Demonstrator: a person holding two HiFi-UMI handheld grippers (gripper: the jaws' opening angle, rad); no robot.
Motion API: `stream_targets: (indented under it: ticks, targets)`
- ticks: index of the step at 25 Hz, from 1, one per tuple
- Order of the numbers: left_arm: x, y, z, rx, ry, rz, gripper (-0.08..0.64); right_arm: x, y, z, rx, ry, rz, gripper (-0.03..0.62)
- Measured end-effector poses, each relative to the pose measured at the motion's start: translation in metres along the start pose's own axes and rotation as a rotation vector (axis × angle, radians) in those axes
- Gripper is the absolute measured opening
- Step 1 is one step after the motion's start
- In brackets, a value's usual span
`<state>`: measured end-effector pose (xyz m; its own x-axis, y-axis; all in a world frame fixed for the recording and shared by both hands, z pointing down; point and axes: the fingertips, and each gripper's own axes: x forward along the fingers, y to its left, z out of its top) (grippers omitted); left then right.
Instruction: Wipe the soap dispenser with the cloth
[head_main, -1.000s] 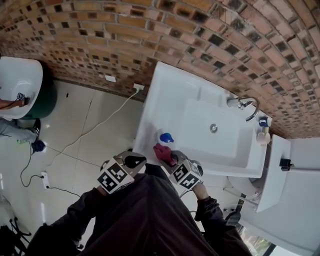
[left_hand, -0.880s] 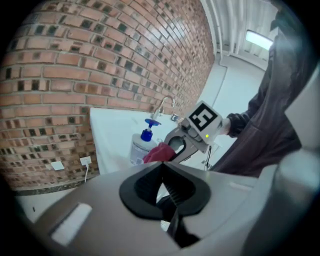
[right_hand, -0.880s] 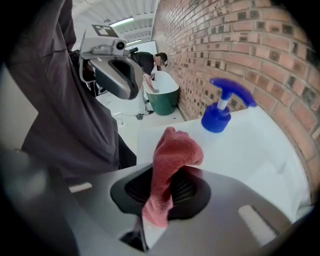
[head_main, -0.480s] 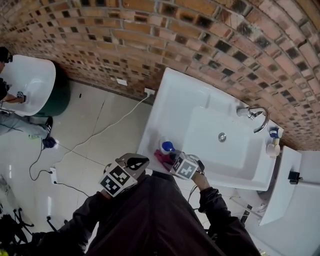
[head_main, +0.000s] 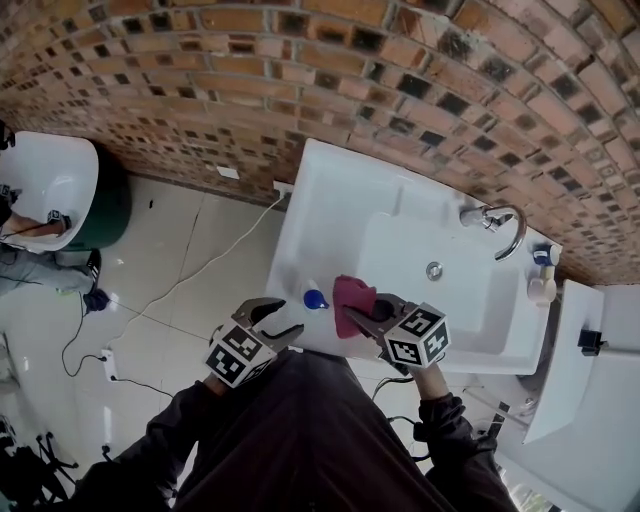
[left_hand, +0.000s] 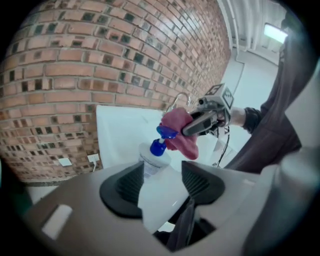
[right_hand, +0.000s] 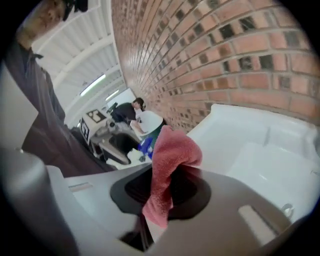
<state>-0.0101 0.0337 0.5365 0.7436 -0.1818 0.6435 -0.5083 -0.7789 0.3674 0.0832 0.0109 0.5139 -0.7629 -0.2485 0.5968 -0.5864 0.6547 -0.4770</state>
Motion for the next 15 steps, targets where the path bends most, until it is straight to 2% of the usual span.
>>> stream_targets:
  ticks: [3,5,10,15]
  targets:
    - [0.015,0.0,0.0,0.01,0.031,-0.008,0.307,0.01,-0.003,0.02,0.169,-0.109,0.106,0.061]
    - [0.025,-0.003,0.002,0.026,0.042,-0.028,0.322,0.02,-0.005,0.021,0.218,-0.106,0.152,0.061]
    - [0.044,-0.01,0.003,0.064,0.059,-0.049,0.334,0.048,-0.019,-0.003,0.2,0.018,0.149,0.061]
    - [0.044,-0.009,0.006,0.035,0.047,-0.044,0.342,0.079,-0.032,-0.041,0.116,0.204,0.097,0.061]
